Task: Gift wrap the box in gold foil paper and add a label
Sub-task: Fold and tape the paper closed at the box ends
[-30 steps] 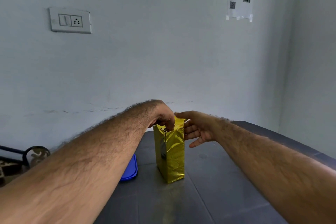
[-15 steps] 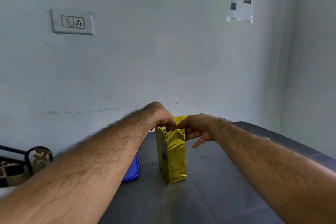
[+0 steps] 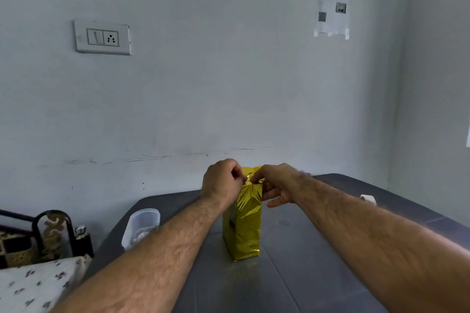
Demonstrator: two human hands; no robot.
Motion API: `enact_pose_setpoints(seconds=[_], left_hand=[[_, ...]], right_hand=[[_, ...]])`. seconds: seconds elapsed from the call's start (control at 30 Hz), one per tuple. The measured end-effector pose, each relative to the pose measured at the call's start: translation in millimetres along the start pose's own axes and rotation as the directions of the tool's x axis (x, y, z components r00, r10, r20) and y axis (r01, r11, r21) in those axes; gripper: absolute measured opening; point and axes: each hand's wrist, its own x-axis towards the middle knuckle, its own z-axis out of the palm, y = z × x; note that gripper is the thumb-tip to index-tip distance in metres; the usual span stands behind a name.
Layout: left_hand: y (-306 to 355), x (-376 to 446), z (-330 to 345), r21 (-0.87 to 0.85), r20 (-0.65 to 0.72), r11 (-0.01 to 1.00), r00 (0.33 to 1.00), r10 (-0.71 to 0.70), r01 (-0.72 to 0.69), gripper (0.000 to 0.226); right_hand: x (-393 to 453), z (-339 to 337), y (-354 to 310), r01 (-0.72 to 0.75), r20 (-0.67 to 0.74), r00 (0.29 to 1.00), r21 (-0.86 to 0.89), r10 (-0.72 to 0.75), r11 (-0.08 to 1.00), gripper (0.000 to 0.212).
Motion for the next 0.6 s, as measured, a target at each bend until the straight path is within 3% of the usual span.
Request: enact_pose_setpoints(seconds=[0.07,0.2,0.27,0.37,0.43,0.5,0.57,0.6], left_hand=[[4,-3,-3,-0.001,0.018,0.998,0.998,0.059,-0.059,0.016],[-3,-14,-7,0.161,0.264,0.976,0.959,0.102,-0.148,0.076],[-8,-17,-5,0.203,0.266,0.968,0.96,0.09,-0.147,0.082],[-16,-15,-4,0.065,0.122,0.996,0.991,0.054,-0.062,0.048],[-23,-12,-8,-0.056,0.09,0.998,0.996,-0.03,0.035,0.048],[-30,-9,-15,-0.232,0.123,0.966,0.989,-0.085,0.112,0.055],[-38,-6,-21,-0.406,0.182,0.905,0.982,-0.054,0.125,0.055],[-40,-6,-24,-0.468,0.218,0.875,0.976,-0.024,0.126,0.054]], right_hand=[[-4,0,-1,0.02,-0.03,0.999,0.014,-0.02,1.0,0.026],[-11,-4,-2,0.092,-0.045,0.995,0.144,-0.087,0.985,0.035],[-13,-8,-3,0.154,0.002,0.988,0.142,-0.156,0.978,0.031],[-13,-13,0,0.335,-0.036,0.942,-0.001,-0.334,0.942,0.023],[-9,-16,6,0.497,-0.059,0.838,-0.325,-0.542,0.804,0.047],[-5,-17,10,0.577,0.047,0.756,-0.521,-0.653,0.63,0.076],[-8,-19,9,0.623,0.097,0.739,-0.474,-0.666,0.622,0.079],[-9,-21,6,0.645,0.116,0.736,-0.42,-0.667,0.639,0.068]])
